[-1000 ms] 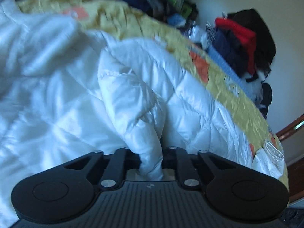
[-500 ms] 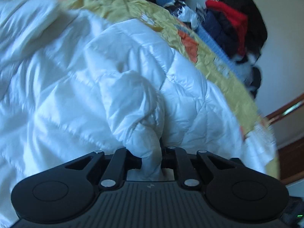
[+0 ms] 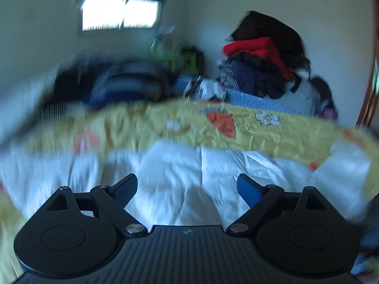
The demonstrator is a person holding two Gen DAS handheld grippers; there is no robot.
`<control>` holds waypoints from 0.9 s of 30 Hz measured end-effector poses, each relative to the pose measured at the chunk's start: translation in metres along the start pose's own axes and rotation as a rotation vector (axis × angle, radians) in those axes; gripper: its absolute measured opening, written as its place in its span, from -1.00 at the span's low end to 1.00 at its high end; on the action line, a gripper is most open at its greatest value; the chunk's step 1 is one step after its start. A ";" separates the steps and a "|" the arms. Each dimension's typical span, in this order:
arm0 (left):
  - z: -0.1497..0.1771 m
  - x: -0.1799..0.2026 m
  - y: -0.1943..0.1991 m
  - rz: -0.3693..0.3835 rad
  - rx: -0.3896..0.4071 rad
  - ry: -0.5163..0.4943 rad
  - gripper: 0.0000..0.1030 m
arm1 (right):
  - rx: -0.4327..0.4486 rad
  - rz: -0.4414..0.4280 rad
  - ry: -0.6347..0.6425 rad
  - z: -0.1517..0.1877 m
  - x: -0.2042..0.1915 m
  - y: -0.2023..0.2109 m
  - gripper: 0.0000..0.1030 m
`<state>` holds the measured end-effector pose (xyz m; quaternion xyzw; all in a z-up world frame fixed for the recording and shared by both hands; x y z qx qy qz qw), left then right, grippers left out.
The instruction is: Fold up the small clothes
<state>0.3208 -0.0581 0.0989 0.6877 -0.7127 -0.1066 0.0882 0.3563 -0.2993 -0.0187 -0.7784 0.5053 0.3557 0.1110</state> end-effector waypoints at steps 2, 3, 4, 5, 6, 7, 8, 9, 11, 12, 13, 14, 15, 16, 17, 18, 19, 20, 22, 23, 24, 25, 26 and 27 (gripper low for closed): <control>0.013 0.022 -0.018 0.011 -0.003 -0.102 0.78 | 0.002 -0.002 -0.004 0.000 0.000 0.000 1.00; 0.021 0.028 -0.026 0.017 -0.027 -0.131 0.78 | 0.003 -0.002 -0.006 0.000 0.000 0.000 1.00; 0.030 0.030 -0.033 0.011 -0.052 -0.132 0.76 | 0.003 -0.003 -0.007 0.000 0.000 0.000 1.00; 0.037 0.028 -0.041 0.006 -0.075 -0.109 0.76 | 0.007 0.006 -0.010 -0.001 0.001 0.001 0.97; 0.045 0.024 -0.047 0.001 -0.105 -0.089 0.76 | 0.014 0.007 -0.018 -0.002 0.002 0.002 0.99; 0.054 0.020 -0.055 -0.010 -0.129 -0.072 0.76 | 0.021 -0.015 -0.040 -0.003 0.004 0.003 1.00; 0.061 0.014 -0.059 -0.023 -0.145 -0.052 0.76 | 0.035 -0.021 -0.063 -0.004 0.007 0.004 1.00; 0.069 0.008 -0.058 -0.024 -0.152 -0.022 0.77 | 0.048 -0.028 -0.083 -0.006 0.010 0.006 1.00; 0.083 0.003 -0.058 -0.018 -0.149 0.003 0.77 | 0.071 -0.049 -0.127 -0.009 0.016 0.008 1.00; 0.086 0.006 -0.059 -0.017 -0.156 -0.014 0.77 | 0.075 -0.054 -0.135 -0.009 0.017 0.008 1.00; 0.086 0.008 -0.063 -0.016 -0.157 -0.021 0.77 | 0.074 -0.054 -0.135 -0.009 0.017 0.008 1.00; 0.087 0.008 -0.065 -0.016 -0.163 -0.008 0.77 | 0.070 -0.049 -0.124 -0.009 0.016 0.007 1.00; 0.088 0.007 -0.066 -0.015 -0.168 0.001 0.77 | 0.062 -0.040 -0.113 -0.008 0.014 0.006 1.00; 0.088 0.008 -0.067 -0.013 -0.168 0.001 0.77 | 0.056 -0.031 -0.105 -0.008 0.012 0.006 1.00; 0.087 0.007 -0.067 -0.007 -0.170 0.005 0.77 | 0.046 -0.019 -0.105 -0.009 0.011 0.007 1.00; 0.088 0.005 -0.067 0.000 -0.171 0.015 0.78 | 0.040 -0.008 -0.122 -0.012 0.009 0.010 0.99; 0.088 0.002 -0.066 0.008 -0.170 0.029 0.79 | 0.049 -0.023 -0.159 -0.017 0.009 0.016 0.98; 0.087 0.001 -0.066 0.013 -0.169 0.041 0.79 | 0.072 -0.063 -0.222 -0.025 0.012 0.024 0.98; 0.087 0.000 -0.065 0.010 -0.168 0.045 0.82 | 0.156 -0.169 -0.405 -0.050 0.021 0.044 0.97; 0.087 0.001 -0.066 0.009 -0.168 0.041 0.82 | 0.208 -0.215 -0.465 -0.064 0.026 0.056 0.97; 0.086 0.001 -0.066 0.008 -0.168 0.039 0.82 | 0.272 -0.238 -0.500 -0.079 0.033 0.068 0.96; 0.086 0.001 -0.065 0.008 -0.167 0.042 0.82 | 0.340 -0.228 -0.516 -0.093 0.041 0.080 0.96; 0.086 0.000 -0.065 0.009 -0.166 0.046 0.82 | 0.387 -0.190 -0.521 -0.109 0.051 0.090 0.97; 0.086 0.000 -0.065 0.011 -0.165 0.050 0.83 | 0.403 -0.142 -0.526 -0.123 0.062 0.095 0.96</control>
Point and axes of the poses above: each gripper's, at about its wrist camera, not at the fingertips, and y roughly against the way its jaws point, x to its right, z to its underside, the point moved 2 cm from there along -y, roughly the way its jaws point, and after that the axes turned 13 degrees about x, right-handed, at the moved point
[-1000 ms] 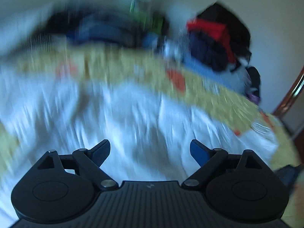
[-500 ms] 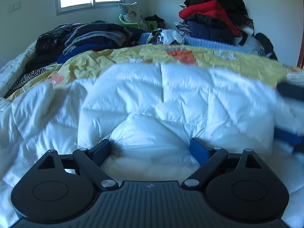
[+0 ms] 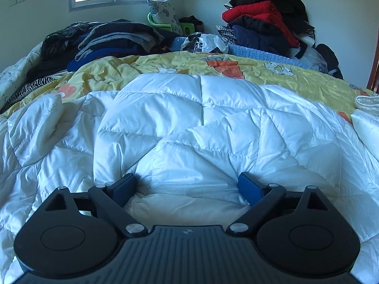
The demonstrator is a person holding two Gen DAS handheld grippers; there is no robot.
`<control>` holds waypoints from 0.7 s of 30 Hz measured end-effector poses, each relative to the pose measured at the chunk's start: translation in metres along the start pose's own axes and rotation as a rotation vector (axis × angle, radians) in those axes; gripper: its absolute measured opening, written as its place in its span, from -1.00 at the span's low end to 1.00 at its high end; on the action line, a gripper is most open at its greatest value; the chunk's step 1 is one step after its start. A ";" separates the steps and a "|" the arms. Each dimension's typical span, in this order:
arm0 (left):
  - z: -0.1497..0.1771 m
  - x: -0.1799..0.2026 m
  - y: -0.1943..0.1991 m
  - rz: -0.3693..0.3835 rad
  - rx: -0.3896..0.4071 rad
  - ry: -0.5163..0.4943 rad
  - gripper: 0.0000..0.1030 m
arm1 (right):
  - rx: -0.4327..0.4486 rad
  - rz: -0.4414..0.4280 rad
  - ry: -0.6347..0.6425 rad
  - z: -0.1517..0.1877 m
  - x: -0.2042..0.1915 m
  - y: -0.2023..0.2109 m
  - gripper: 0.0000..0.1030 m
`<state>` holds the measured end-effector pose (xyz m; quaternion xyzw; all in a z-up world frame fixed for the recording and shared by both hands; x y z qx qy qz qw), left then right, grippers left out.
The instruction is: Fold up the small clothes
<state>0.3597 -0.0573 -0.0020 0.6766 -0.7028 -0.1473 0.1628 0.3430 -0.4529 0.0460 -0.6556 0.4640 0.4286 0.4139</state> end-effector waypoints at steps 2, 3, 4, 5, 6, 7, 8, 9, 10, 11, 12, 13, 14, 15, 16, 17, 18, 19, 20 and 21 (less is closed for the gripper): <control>0.000 -0.001 -0.001 0.005 -0.001 0.007 0.85 | 0.027 0.125 -0.007 -0.035 0.016 -0.005 0.89; -0.001 -0.002 -0.001 0.007 -0.001 0.010 0.85 | 0.044 0.189 -0.029 -0.049 0.027 -0.008 0.85; -0.001 -0.002 -0.001 0.009 -0.001 0.013 0.86 | 0.060 0.238 -0.060 -0.060 0.039 -0.009 0.74; -0.001 -0.003 -0.001 0.011 0.000 0.017 0.86 | 0.078 0.277 -0.100 -0.071 0.052 -0.012 0.58; -0.001 -0.003 -0.001 0.012 0.001 0.020 0.87 | 0.097 0.309 -0.133 -0.080 0.065 -0.015 0.47; -0.001 -0.003 0.000 0.013 0.001 0.021 0.87 | 0.108 0.343 -0.150 -0.087 0.076 -0.018 0.27; -0.001 -0.003 0.000 0.013 0.001 0.021 0.87 | 0.106 0.391 -0.164 -0.093 0.088 -0.024 0.16; -0.001 -0.003 0.000 0.013 0.001 0.021 0.87 | 0.110 0.436 -0.179 -0.096 0.098 -0.029 0.14; -0.001 -0.003 0.000 0.012 0.001 0.020 0.87 | 0.121 0.463 -0.196 -0.100 0.107 -0.033 0.13; -0.001 -0.003 0.000 0.012 0.001 0.021 0.87 | 0.128 0.466 -0.206 -0.101 0.114 -0.037 0.06; -0.001 -0.003 0.000 0.013 0.001 0.021 0.87 | 0.135 0.465 -0.213 -0.103 0.119 -0.041 -0.01; -0.001 -0.003 0.000 0.012 0.001 0.021 0.87 | 0.141 0.463 -0.216 -0.103 0.121 -0.044 -0.18; -0.001 -0.003 0.000 0.013 0.001 0.022 0.88 | 0.144 0.449 -0.208 -0.101 0.122 -0.047 -0.55; -0.001 -0.003 0.000 0.013 0.001 0.024 0.88 | 0.141 0.431 -0.182 -0.100 0.121 -0.049 -0.74; -0.001 -0.003 0.000 0.014 0.002 0.027 0.89 | 0.143 0.421 -0.146 -0.099 0.119 -0.049 -0.75; -0.001 -0.003 0.000 0.015 0.002 0.029 0.89 | 0.146 0.411 -0.115 -0.097 0.117 -0.046 -0.75; -0.001 -0.003 0.000 0.016 0.002 0.029 0.90 | 0.138 0.391 -0.091 -0.094 0.112 -0.045 -0.75; -0.001 -0.004 0.001 0.016 0.002 0.030 0.90 | 0.120 0.364 -0.070 -0.086 0.104 -0.046 -0.75; -0.002 -0.004 0.001 0.016 0.002 0.030 0.90 | 0.105 0.332 -0.057 -0.089 0.098 -0.044 -0.75; -0.002 -0.004 0.001 0.017 0.002 0.032 0.91 | 0.086 0.289 -0.051 -0.079 0.087 -0.043 -0.75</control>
Point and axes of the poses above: each gripper's, at about its wrist camera, not at the fingertips, and y roughly against the way its jaws point, x to its right, z to its underside, the point moved 2 cm from there along -y, roughly the way its jaws point, and after that the axes turned 13 degrees about x, right-handed, at the moved point
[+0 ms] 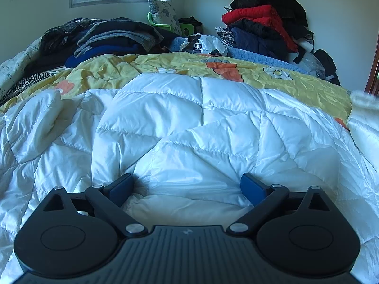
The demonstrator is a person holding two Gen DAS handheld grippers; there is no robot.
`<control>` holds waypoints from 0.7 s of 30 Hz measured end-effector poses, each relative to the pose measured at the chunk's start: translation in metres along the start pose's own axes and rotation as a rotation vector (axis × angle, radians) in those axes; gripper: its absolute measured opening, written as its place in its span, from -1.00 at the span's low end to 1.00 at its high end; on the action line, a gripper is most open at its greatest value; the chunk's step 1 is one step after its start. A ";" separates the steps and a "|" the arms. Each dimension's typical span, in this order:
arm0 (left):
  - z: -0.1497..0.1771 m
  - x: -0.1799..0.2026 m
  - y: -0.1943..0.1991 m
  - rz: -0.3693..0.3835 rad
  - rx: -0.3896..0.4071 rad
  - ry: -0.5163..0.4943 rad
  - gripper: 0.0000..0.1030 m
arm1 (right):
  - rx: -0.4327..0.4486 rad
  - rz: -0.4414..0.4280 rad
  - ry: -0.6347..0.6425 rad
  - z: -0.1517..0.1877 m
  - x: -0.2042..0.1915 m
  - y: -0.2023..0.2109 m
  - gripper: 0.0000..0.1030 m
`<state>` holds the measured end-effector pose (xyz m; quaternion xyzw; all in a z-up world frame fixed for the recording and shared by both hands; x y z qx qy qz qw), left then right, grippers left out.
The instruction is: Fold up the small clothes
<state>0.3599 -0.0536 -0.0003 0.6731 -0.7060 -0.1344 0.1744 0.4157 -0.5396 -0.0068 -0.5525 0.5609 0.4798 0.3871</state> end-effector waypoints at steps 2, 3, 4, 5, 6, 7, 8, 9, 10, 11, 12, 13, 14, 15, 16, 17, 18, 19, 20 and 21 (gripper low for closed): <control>0.000 0.000 0.000 0.003 0.001 0.005 0.91 | -0.041 -0.113 0.001 0.026 -0.021 0.016 -0.75; 0.000 0.000 0.000 0.006 0.002 0.008 0.92 | -0.064 -0.169 -0.006 0.043 -0.030 0.025 -0.75; 0.000 -0.001 0.000 0.008 0.002 0.012 0.92 | -0.093 -0.221 -0.018 0.062 -0.037 0.032 -0.75; 0.000 -0.001 0.001 0.011 0.003 0.014 0.93 | -0.125 -0.260 -0.035 0.083 -0.042 0.040 -0.75; 0.000 -0.001 0.001 0.012 0.003 0.017 0.93 | -0.158 -0.283 -0.053 0.103 -0.042 0.047 -0.75; 0.000 -0.001 0.001 0.010 0.003 0.015 0.93 | -0.192 -0.294 -0.072 0.123 -0.041 0.053 -0.75; 0.000 -0.001 0.001 0.010 0.003 0.014 0.93 | -0.231 -0.290 -0.088 0.143 -0.035 0.056 -0.75; 0.000 -0.001 0.001 0.009 0.004 0.013 0.93 | -0.296 -0.305 -0.083 0.161 -0.028 0.057 -0.75; 0.000 -0.002 0.001 0.007 0.005 0.014 0.93 | -0.335 -0.286 -0.084 0.178 -0.017 0.055 -0.75; 0.000 -0.002 0.002 0.006 0.006 0.014 0.93 | -0.357 -0.263 -0.084 0.190 -0.007 0.055 -0.75; 0.000 -0.002 0.002 0.003 0.007 0.014 0.93 | -0.373 -0.245 -0.089 0.199 0.004 0.054 -0.75; 0.001 -0.001 0.002 -0.001 0.009 0.013 0.94 | -0.386 -0.231 -0.093 0.206 0.014 0.053 -0.75; 0.001 -0.001 0.003 -0.004 0.011 0.012 0.94 | -0.401 -0.210 -0.104 0.210 0.020 0.052 -0.74; 0.001 -0.001 0.003 -0.006 0.011 0.011 0.94 | -0.415 -0.209 -0.120 0.211 0.023 0.051 -0.74; 0.000 0.000 0.002 -0.009 0.008 0.007 0.95 | -0.424 -0.229 -0.116 0.210 0.022 0.049 -0.74; 0.000 0.001 0.002 -0.013 0.006 0.003 0.95 | -0.422 -0.238 -0.081 0.210 0.019 0.052 -0.74; -0.001 0.001 0.004 -0.022 0.010 0.000 0.95 | -0.419 -0.241 -0.049 0.210 0.017 0.052 -0.74; -0.003 0.001 0.008 -0.032 0.018 0.001 0.95 | -0.426 -0.246 -0.049 0.210 0.017 0.053 -0.74; -0.006 0.000 0.014 -0.040 0.032 0.011 0.95 | -0.437 -0.256 -0.065 0.211 0.016 0.056 -0.74; -0.010 -0.003 0.022 -0.040 0.048 0.038 0.95 | -0.443 -0.265 -0.075 0.211 0.015 0.057 -0.74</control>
Point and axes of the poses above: each gripper's, at about its wrist camera, not at the fingertips, and y roughly against the way its jaws point, x to its right, z to its underside, the point moved 2 cm from there along -y, roughly the way its jaws point, and after that the axes turned 13 degrees about x, right-handed, at the moved point
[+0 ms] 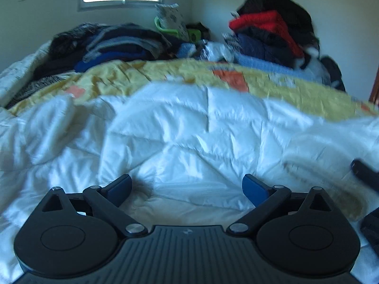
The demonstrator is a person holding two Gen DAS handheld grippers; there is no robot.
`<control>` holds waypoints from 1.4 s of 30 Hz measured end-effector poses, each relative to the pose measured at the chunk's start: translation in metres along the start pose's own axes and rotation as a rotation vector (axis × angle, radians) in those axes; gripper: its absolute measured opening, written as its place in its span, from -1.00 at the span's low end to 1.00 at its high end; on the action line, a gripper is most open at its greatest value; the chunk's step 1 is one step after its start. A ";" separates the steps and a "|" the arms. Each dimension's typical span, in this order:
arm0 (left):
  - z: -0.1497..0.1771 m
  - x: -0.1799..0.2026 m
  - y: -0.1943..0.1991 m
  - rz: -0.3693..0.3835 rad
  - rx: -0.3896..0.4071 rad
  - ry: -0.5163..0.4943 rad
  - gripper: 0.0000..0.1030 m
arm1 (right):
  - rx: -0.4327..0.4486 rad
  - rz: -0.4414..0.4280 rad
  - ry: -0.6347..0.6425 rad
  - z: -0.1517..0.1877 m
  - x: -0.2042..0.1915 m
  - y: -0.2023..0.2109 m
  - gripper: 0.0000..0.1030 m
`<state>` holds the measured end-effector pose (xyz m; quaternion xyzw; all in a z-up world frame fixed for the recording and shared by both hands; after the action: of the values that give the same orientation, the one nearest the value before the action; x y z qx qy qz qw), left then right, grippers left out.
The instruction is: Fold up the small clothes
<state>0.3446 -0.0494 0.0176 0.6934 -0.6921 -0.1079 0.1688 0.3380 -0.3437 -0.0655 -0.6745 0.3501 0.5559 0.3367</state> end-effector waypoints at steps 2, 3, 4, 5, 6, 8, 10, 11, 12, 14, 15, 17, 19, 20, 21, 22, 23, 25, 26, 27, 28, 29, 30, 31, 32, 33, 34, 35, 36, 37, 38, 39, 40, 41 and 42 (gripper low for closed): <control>-0.010 -0.010 0.018 0.029 0.025 0.129 0.95 | -0.001 -0.019 -0.012 0.000 -0.001 0.000 -0.74; -0.015 -0.016 0.026 0.065 0.022 0.232 0.95 | 0.000 -0.037 -0.031 0.001 0.000 0.000 -0.74; -0.019 -0.022 0.031 0.113 0.001 0.344 0.95 | -0.002 -0.058 -0.054 0.000 0.000 0.001 -0.74; -0.020 -0.026 0.033 0.169 -0.038 0.452 0.95 | -0.003 -0.080 -0.079 0.002 -0.002 0.003 -0.73; -0.021 -0.026 0.031 0.229 -0.093 0.540 0.95 | -0.008 -0.108 -0.101 0.001 -0.003 0.003 -0.72; -0.020 -0.019 0.023 0.308 -0.203 0.641 0.95 | -0.027 -0.159 -0.114 0.001 -0.005 0.004 -0.70; -0.018 -0.012 0.019 0.311 -0.238 0.673 0.95 | -0.040 -0.185 -0.075 0.003 -0.014 0.004 -0.69; -0.017 -0.010 0.020 0.305 -0.229 0.688 0.95 | -0.045 -0.189 -0.055 0.005 -0.018 0.005 -0.68; -0.017 -0.008 0.020 0.306 -0.228 0.700 0.95 | -0.049 -0.191 -0.040 0.004 -0.021 0.002 -0.68; -0.013 -0.006 0.017 0.320 -0.257 0.745 0.95 | -0.052 -0.199 -0.035 0.004 -0.023 0.003 -0.68; -0.012 -0.007 0.015 0.331 -0.268 0.777 0.95 | -0.052 -0.200 -0.035 0.003 -0.023 0.003 -0.68; -0.010 -0.010 0.015 0.351 -0.279 0.813 0.95 | -0.059 -0.197 -0.034 0.002 -0.022 0.003 -0.68; -0.012 -0.011 0.013 0.354 -0.280 0.811 0.93 | -0.076 -0.192 -0.032 0.006 -0.020 0.003 -0.68; -0.012 -0.010 0.013 0.355 -0.276 0.811 0.92 | -0.090 -0.191 -0.025 0.013 -0.022 0.008 -0.68; -0.012 -0.010 0.012 0.363 -0.274 0.813 0.64 | -0.104 -0.189 -0.016 0.016 -0.024 0.008 -0.68; -0.012 -0.009 0.011 0.384 -0.281 0.813 0.13 | -0.117 -0.188 -0.003 0.018 -0.027 0.010 -0.68; -0.011 -0.010 0.010 0.397 -0.291 0.824 -0.02 | -0.124 -0.182 0.011 0.020 -0.029 0.011 -0.67; -0.011 -0.010 0.009 0.405 -0.299 0.832 -0.23 | -0.131 -0.162 0.026 0.021 -0.029 0.013 -0.64; -0.011 -0.011 0.009 0.402 -0.301 0.824 -0.23 | -0.137 -0.157 0.023 0.021 -0.028 0.013 -0.64; -0.011 -0.012 0.009 0.399 -0.303 0.827 -0.23 | -0.145 -0.154 0.012 0.021 -0.027 0.012 -0.63; -0.011 -0.014 0.010 0.391 -0.304 0.834 -0.39 | -0.156 -0.150 -0.004 0.019 -0.026 0.013 -0.58; -0.012 -0.017 0.009 0.381 -0.304 0.837 -0.48 | -0.167 -0.149 -0.023 0.018 -0.025 0.012 -0.35; -0.012 -0.021 0.010 0.371 -0.300 0.840 -0.62 | -0.169 -0.154 -0.042 0.018 -0.024 0.012 -0.14; -0.014 -0.027 0.011 0.362 -0.293 0.841 -0.68 | -0.159 -0.156 -0.053 0.016 -0.024 0.014 0.29; -0.016 -0.032 0.013 0.350 -0.281 0.835 -0.68 | -0.147 -0.161 -0.052 0.014 -0.025 0.017 0.42; -0.018 -0.038 0.016 0.338 -0.266 0.826 -0.69 | -0.143 -0.171 -0.049 0.012 -0.027 0.018 0.42; -0.021 -0.045 0.019 0.324 -0.247 0.816 -0.71 | -0.146 -0.180 -0.046 0.009 -0.030 0.019 0.42; -0.024 -0.052 0.023 0.310 -0.229 0.802 -0.71 | -0.142 -0.184 -0.037 0.007 -0.032 0.021 0.41; -0.027 -0.059 0.027 0.288 -0.215 0.774 -0.71 | -0.130 -0.187 -0.019 0.006 -0.036 0.023 0.41; -0.029 -0.065 0.030 0.259 -0.204 0.734 -0.71 | -0.116 -0.202 0.009 0.003 -0.041 0.027 0.41; -0.031 -0.071 0.033 0.229 -0.195 0.688 -0.71 | -0.115 -0.216 0.036 0.002 -0.046 0.026 0.41; -0.033 -0.077 0.036 0.202 -0.189 0.648 -0.71 | -0.127 -0.231 0.063 0.000 -0.052 0.028 0.41; -0.033 -0.083 0.038 0.176 -0.184 0.617 -0.71 | -0.152 -0.250 0.089 -0.002 -0.059 0.029 0.41; -0.031 -0.089 0.039 0.143 -0.180 0.585 -0.71 | -0.192 -0.274 0.112 -0.003 -0.065 0.029 0.44; -0.030 -0.094 0.040 0.115 -0.181 0.562 -0.71 | -0.245 -0.300 0.126 -0.002 -0.070 0.027 0.47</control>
<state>0.3170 0.0475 0.0525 0.6380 -0.6439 0.0364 0.4207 0.3067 -0.3530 0.0021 -0.7885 0.1958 0.4948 0.3084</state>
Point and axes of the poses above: each gripper's, at about its wrist camera, not at the fingertips, and y roughly against the way its jaws point, x to its right, z to its underside, the point moved 2 cm from there along -y, roughly the way its jaws point, and after that the axes turned 13 degrees about x, right-handed, at the moved point
